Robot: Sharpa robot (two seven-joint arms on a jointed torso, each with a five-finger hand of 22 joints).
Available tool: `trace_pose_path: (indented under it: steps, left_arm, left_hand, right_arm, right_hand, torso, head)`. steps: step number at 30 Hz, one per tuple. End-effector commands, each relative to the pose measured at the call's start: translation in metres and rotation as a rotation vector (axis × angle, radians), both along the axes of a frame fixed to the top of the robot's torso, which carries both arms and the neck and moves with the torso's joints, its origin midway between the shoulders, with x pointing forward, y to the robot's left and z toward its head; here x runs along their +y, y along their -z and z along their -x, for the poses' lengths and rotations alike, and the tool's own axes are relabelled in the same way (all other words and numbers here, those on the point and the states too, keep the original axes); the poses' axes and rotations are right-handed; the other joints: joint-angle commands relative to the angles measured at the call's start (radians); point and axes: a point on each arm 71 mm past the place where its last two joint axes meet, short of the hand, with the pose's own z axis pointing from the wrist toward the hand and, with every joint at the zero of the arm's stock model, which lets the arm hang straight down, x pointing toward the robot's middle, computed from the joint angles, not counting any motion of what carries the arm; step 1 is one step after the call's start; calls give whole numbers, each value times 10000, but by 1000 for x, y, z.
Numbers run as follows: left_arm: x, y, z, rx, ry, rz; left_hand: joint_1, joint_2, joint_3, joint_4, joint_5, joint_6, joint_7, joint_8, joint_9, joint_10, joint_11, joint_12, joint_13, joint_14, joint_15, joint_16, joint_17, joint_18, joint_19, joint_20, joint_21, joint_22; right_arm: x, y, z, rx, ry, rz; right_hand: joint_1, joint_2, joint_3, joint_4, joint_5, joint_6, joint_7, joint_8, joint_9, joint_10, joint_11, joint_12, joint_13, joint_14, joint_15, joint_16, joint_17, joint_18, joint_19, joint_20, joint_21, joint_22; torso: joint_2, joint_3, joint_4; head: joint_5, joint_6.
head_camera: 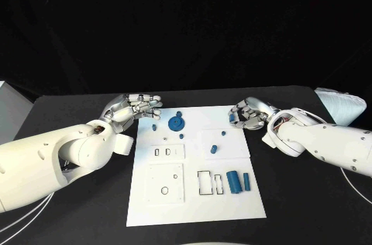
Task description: Assemble the parts on the task board
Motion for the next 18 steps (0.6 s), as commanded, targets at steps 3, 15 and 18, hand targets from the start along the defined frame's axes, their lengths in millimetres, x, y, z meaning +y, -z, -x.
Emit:
trace_pose_path:
  steps: [3, 15, 18]
  left_arm:
    - [-3, -2, 1, -81, 176, 48]
    - [-2, -1, 1, -63, 155, 29]
    - [-2, -1, 0, -60, 149, 24]
  left_hand:
    - [-88, 9, 80, 1, -34, -32, 0, -26, -10, 45, -5, 58, 2, 32, -59, 61, 17, 52, -45, 10, 57, 15]
    - [-96, -1, 96, -9, -35, -47, 8, -34, -14, 21, 1, 45, -7, 21, -56, 77, 28, 49, -58, 7, 91, 35]
    - [-96, -1, 96, -9, -35, -47, 8, -34, -14, 21, 1, 45, -7, 21, -56, 77, 28, 49, -58, 7, 91, 35]
  right_arm:
    - [1, 1, 0, 48, -115, 122]
    - [1, -3, 2, -430, 25, -126]
    - [1, -5, 3, -599, 229, -293]
  right_hand:
    - [-6, 148, 253, -52, -129, 242, -65, 183, 45, 933, -155, 81, 2510, 955, -155, 12, 2234, 149, 451, -111, 95, 1721]
    - [-47, 564, 1033, -305, -723, 613, -282, 669, 219, 1021, -350, 171, 2599, 972, -329, 31, 2295, 113, 532, -278, 210, 1842]
    - [-54, 626, 1204, -435, -703, 726, -352, 847, 299, 1050, -415, 203, 2630, 981, -378, 43, 2331, 91, 581, -322, 290, 1916]
  torso:
    - [-8, 18, -26]
    - [-1, 19, -4]
    - [-12, 22, -16]
  head:
    - [21, -20]
    - [-22, -26]
    - [-15, -22]
